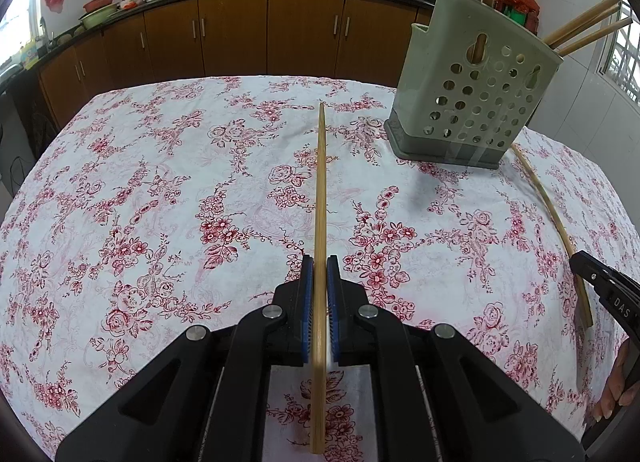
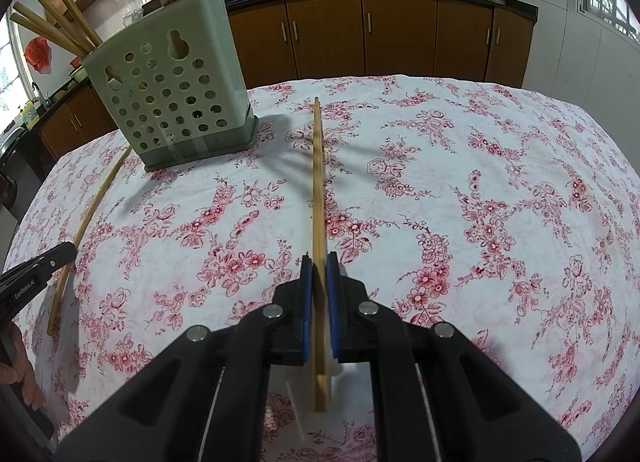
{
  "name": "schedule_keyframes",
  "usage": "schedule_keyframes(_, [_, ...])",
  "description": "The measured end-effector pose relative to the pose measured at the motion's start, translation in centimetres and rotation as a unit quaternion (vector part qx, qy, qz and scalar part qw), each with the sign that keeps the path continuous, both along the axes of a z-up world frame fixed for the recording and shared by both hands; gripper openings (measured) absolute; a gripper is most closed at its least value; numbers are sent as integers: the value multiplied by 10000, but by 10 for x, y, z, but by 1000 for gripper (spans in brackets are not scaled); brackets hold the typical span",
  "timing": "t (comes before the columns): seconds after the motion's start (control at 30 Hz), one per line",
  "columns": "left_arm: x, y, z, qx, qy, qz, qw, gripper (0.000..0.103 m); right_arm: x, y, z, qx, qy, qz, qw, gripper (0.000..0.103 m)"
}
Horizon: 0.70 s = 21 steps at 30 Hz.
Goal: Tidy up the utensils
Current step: 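Grasp the last chopstick with the right tool while the left tool grasps another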
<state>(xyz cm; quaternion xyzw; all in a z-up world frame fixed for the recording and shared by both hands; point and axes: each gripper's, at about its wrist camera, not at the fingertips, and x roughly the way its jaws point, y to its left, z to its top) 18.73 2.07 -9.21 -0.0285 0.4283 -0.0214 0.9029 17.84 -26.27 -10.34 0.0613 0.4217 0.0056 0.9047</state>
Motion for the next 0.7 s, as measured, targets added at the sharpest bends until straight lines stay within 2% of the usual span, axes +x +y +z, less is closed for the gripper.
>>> schedule_keyframes(0.47, [0,0,0,2,-1,-4,10000,9,-1,0,0,9,-1,-2,10000,9])
schedule_keyframes(0.7, [-12,-3,0,281,1,-150,9995,8,-14,-3,1,7,4,49,10000,9])
